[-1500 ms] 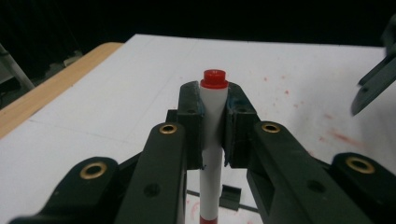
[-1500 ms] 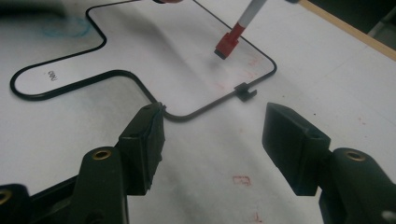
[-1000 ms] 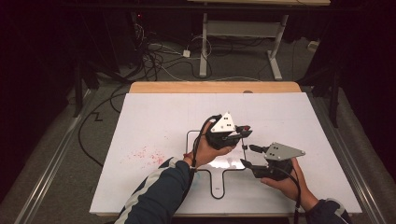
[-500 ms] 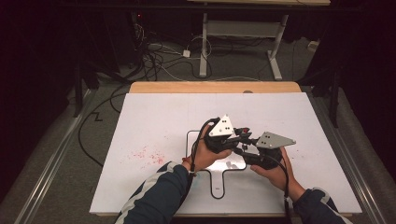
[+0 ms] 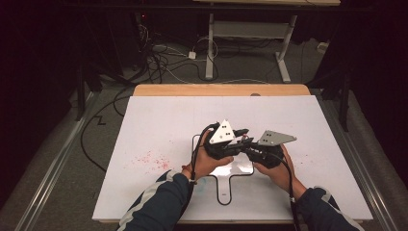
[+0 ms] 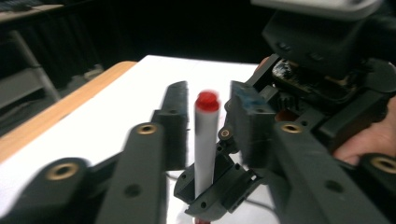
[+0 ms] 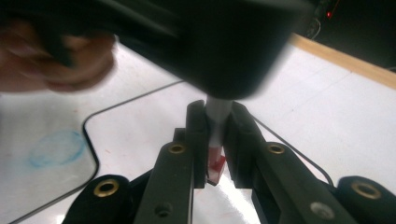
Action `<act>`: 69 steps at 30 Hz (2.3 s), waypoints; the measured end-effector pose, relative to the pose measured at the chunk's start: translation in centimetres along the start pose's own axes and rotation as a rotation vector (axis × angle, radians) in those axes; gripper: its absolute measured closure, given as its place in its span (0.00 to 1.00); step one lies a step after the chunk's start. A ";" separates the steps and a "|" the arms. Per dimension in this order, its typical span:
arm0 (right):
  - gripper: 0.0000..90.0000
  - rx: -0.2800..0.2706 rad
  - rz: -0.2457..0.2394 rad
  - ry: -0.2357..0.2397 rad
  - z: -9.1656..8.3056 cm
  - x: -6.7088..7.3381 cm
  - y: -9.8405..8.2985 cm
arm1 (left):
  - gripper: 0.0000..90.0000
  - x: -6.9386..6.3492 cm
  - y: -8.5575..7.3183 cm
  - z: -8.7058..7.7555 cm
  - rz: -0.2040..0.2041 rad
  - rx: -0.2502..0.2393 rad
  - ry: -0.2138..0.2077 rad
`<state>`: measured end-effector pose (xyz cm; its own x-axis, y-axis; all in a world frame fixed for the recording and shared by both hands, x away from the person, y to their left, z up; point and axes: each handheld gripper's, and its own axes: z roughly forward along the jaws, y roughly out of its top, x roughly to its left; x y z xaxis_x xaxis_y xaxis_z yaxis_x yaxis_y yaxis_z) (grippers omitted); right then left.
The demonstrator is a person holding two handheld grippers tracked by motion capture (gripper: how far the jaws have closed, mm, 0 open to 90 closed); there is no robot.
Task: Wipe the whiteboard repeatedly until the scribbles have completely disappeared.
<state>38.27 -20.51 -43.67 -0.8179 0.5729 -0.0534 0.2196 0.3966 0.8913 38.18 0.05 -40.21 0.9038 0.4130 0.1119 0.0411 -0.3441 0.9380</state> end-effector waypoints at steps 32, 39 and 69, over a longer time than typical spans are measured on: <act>0.90 0.163 -0.079 -0.153 1.7 -2.5 -0.7 | 0.24 -1.9 -12.9 -16.1 -0.120 0.303 0.356; 0.90 0.185 -0.035 -0.152 1.0 -2.9 -0.8 | 0.24 -2.1 -13.0 -15.8 -0.115 0.305 0.335; 0.91 0.172 0.004 -0.136 2.2 -5.0 -0.5 | 0.24 -2.4 -12.7 -15.4 -0.104 0.293 0.292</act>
<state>43.41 -21.96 -44.83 -0.7402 0.6615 -0.1210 0.3197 0.5044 0.8021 28.98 16.40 -47.39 0.7316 0.6651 0.1498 0.2829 -0.4961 0.8209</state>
